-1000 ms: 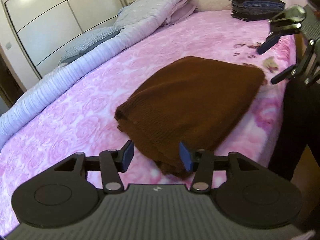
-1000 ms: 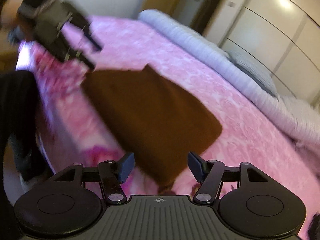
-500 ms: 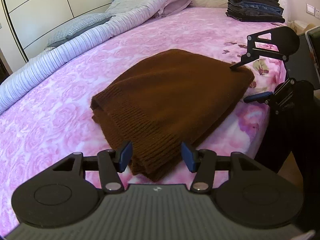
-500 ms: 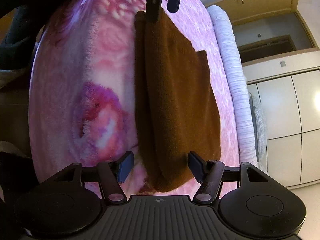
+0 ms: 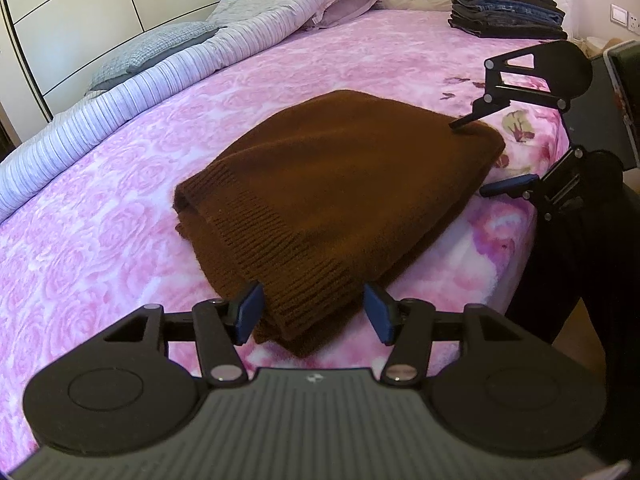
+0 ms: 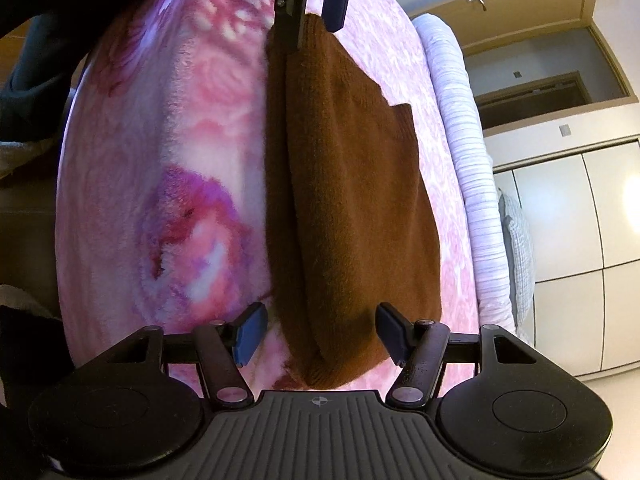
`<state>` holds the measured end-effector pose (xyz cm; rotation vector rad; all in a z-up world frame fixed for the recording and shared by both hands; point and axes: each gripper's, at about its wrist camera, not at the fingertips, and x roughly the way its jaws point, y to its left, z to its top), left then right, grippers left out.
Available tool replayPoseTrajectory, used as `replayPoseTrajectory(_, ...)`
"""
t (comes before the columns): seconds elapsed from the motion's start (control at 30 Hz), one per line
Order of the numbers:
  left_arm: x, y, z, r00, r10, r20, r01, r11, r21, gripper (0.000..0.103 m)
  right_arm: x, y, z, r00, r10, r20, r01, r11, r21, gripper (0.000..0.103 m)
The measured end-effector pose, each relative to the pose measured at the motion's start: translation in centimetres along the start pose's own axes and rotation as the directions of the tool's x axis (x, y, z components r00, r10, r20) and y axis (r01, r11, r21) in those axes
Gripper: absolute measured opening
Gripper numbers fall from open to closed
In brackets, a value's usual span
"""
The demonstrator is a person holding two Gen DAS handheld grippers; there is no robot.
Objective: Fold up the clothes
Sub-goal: 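Grasp the end of the folded cardigan with the right gripper, then grasp the cardigan with the left gripper while the right gripper lifts it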
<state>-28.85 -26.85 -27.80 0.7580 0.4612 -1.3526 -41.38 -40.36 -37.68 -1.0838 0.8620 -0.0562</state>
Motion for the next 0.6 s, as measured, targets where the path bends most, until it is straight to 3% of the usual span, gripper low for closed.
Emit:
replayPoseTrajectory(0.17,-0.4,-1.9,-0.6,0.998,0.053,0.033,-0.058,0.987,0.151,0.057,0.3,-0.3,0.2,1.0,-0.008,0.01,0.008,1.0,-0.008,0.063)
replayPoseTrajectory(0.23,-0.6,-2.8,-1.0,0.996,0.077,0.052,-0.086,0.971,0.222,0.068,0.4,-0.6,0.3,1.0,-0.009,0.014,0.01,1.0,-0.006,0.059)
replayPoseTrajectory(0.27,-0.7,-3.3,-1.1,0.994,0.088,0.062,-0.101,0.961,0.257,0.07,0.5,-1.0,0.4,1.0,0.0,0.012,0.0,1.0,0.004,0.046)
replayPoseTrajectory(0.37,-1.1,-4.6,-1.6,0.988,0.119,0.094,-0.145,0.922,0.359,0.075,0.6,-1.7,0.7,1.0,0.022,0.012,-0.022,0.999,0.026,0.033)
replayPoseTrajectory(0.5,-1.4,-6.4,-2.2,0.978,0.154,0.14,-0.203,0.853,0.481,0.078,0.2,-3.3,0.9,0.998,0.05,0.032,-0.052,0.996,0.075,0.027)
replayPoseTrajectory(0.6,-0.3,-6.7,-1.9,0.974,0.179,0.138,-0.225,0.831,0.509,0.078,-0.4,-5.1,0.9,0.996,0.063,0.057,-0.07,0.989,0.13,0.026)
